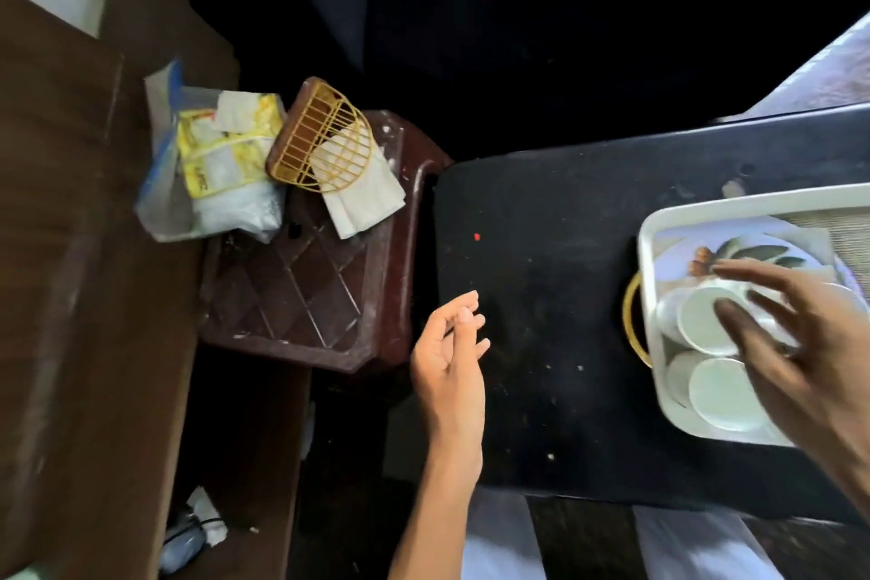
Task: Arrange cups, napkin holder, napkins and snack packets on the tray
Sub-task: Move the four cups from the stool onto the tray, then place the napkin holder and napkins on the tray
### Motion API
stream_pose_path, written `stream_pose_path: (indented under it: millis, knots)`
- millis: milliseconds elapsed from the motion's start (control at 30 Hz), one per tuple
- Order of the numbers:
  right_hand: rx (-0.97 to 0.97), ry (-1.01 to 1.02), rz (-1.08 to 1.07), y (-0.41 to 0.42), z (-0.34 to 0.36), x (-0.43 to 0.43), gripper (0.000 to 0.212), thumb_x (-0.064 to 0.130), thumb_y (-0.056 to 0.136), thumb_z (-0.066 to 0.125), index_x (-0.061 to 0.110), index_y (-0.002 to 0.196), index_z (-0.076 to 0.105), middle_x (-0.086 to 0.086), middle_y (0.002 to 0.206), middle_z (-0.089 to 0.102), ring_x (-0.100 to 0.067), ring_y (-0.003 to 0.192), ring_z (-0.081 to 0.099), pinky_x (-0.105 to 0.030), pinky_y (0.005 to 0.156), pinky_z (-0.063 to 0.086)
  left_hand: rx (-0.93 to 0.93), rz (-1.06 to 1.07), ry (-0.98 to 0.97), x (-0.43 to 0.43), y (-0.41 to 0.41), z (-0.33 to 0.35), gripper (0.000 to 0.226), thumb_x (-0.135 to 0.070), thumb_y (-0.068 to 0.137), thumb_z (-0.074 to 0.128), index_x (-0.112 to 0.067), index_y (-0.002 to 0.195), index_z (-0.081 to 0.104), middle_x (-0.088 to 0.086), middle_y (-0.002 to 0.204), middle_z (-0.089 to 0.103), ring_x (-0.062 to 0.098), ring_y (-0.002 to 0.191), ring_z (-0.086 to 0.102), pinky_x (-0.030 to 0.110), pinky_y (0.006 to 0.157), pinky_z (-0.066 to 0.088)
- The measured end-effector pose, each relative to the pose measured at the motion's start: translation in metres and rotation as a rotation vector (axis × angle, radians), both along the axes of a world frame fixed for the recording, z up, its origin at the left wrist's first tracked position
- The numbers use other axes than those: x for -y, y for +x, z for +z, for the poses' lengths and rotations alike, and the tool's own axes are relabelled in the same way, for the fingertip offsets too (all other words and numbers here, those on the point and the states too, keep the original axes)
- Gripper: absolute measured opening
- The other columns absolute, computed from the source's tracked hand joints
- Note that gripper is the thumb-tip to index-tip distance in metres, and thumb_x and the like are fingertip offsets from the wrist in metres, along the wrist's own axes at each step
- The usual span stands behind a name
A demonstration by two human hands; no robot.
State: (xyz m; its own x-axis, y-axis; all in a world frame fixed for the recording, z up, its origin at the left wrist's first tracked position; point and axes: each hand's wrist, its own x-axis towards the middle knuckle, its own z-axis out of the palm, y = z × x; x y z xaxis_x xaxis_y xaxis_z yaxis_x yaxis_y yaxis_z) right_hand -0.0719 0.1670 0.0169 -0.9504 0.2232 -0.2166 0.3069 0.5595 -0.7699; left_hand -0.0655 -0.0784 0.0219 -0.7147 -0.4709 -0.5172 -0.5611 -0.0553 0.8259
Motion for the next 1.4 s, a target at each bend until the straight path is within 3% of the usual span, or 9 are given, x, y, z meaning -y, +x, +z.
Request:
stream_pose_path:
  millis: [100, 233, 400, 567, 700, 900, 1133, 1267, 1400]
  knots:
    - [-0.037, 0.026, 0.130, -0.020, -0.001, 0.065, 0.036, 0.015, 0.088, 0.069, 0.019, 0.123, 0.064, 0.001, 0.116, 0.065, -0.029, 0.110, 0.064, -0.037, 0.097, 0.048, -0.028, 0.007, -0.076, 0.038, -0.004, 0.000, 0.023, -0.016, 0.105, 0.051, -0.018, 0.113, 0.072, -0.009, 0.116, 0.074, 0.010, 0.109, 0.071, 0.031, 0.091, 0.060]
    - [0.001, 0.096, 0.347, -0.050, -0.004, 0.148, 0.055, 0.017, 0.092, 0.068, 0.005, 0.143, 0.049, -0.011, 0.146, 0.051, -0.029, 0.143, 0.039, -0.022, 0.116, 0.022, -0.127, -0.131, -0.302, 0.093, -0.030, 0.004, 0.022, -0.009, 0.102, 0.055, -0.021, 0.114, 0.069, 0.000, 0.125, 0.068, 0.009, 0.113, 0.067, 0.031, 0.101, 0.056]
    - [-0.057, 0.416, 0.579, -0.081, -0.017, 0.229, 0.079, 0.040, 0.097, 0.052, 0.006, 0.158, 0.016, -0.016, 0.166, 0.015, -0.035, 0.155, 0.001, -0.045, 0.126, 0.012, -0.235, -0.482, -0.810, 0.155, -0.094, 0.004, 0.034, -0.012, 0.098, 0.060, -0.007, 0.132, 0.064, 0.013, 0.139, 0.058, 0.025, 0.132, 0.054, 0.020, 0.112, 0.035]
    - [0.028, 0.494, 0.684, -0.103, -0.031, 0.280, 0.082, 0.045, 0.101, 0.044, 0.011, 0.159, -0.002, -0.013, 0.168, -0.008, -0.036, 0.153, -0.017, -0.057, 0.123, 0.011, -0.132, -0.759, -1.105, 0.195, -0.155, -0.008, 0.055, -0.028, 0.100, 0.057, -0.015, 0.152, 0.043, 0.016, 0.164, 0.030, 0.034, 0.154, 0.025, 0.048, 0.125, 0.028]
    - [0.054, 0.495, 0.714, -0.111, -0.037, 0.300, 0.080, 0.044, 0.101, 0.042, 0.013, 0.159, -0.003, -0.014, 0.167, -0.012, -0.036, 0.152, -0.020, -0.057, 0.124, 0.008, -0.071, -0.898, -1.210, 0.204, -0.191, -0.022, 0.078, -0.046, 0.092, 0.064, -0.026, 0.158, 0.029, 0.018, 0.170, 0.014, 0.043, 0.156, 0.014, 0.056, 0.126, 0.021]
    - [0.065, 0.413, 0.649, -0.105, -0.031, 0.298, 0.084, 0.039, 0.098, 0.054, 0.011, 0.159, 0.005, -0.012, 0.168, -0.002, -0.033, 0.154, -0.016, -0.057, 0.124, 0.012, -0.014, -0.896, -1.203, 0.201, -0.225, -0.031, 0.099, -0.059, 0.075, 0.078, -0.034, 0.157, 0.029, 0.018, 0.168, 0.017, 0.039, 0.151, 0.028, 0.057, 0.117, 0.036]
    - [0.038, 0.341, 0.586, -0.094, -0.025, 0.277, 0.088, 0.041, 0.096, 0.057, 0.004, 0.159, 0.007, -0.015, 0.168, 0.004, -0.033, 0.155, -0.011, -0.054, 0.123, 0.018, -0.111, -0.801, -1.188, 0.201, -0.230, -0.015, 0.085, -0.050, 0.069, 0.083, -0.027, 0.144, 0.048, 0.007, 0.145, 0.048, 0.032, 0.125, 0.055, 0.049, 0.091, 0.055]
    - [-0.026, 0.059, 0.402, -0.090, -0.008, 0.266, 0.080, 0.039, 0.097, 0.056, 0.002, 0.156, 0.019, -0.013, 0.163, 0.021, -0.027, 0.155, 0.007, -0.042, 0.126, 0.018, -0.233, -0.653, -1.140, 0.202, -0.215, 0.011, 0.085, -0.054, 0.067, 0.082, -0.031, 0.143, 0.051, 0.003, 0.149, 0.047, 0.025, 0.128, 0.055, 0.033, 0.092, 0.050]
    - [-0.104, -0.219, 0.106, -0.087, 0.014, 0.245, 0.058, 0.027, 0.096, 0.064, 0.011, 0.147, 0.042, -0.002, 0.146, 0.051, -0.010, 0.135, 0.049, -0.033, 0.107, 0.048, -0.426, -0.495, -0.858, 0.186, -0.167, 0.043, 0.087, -0.055, 0.067, 0.083, -0.024, 0.143, 0.054, 0.005, 0.142, 0.054, 0.013, 0.128, 0.054, 0.013, 0.104, 0.042]
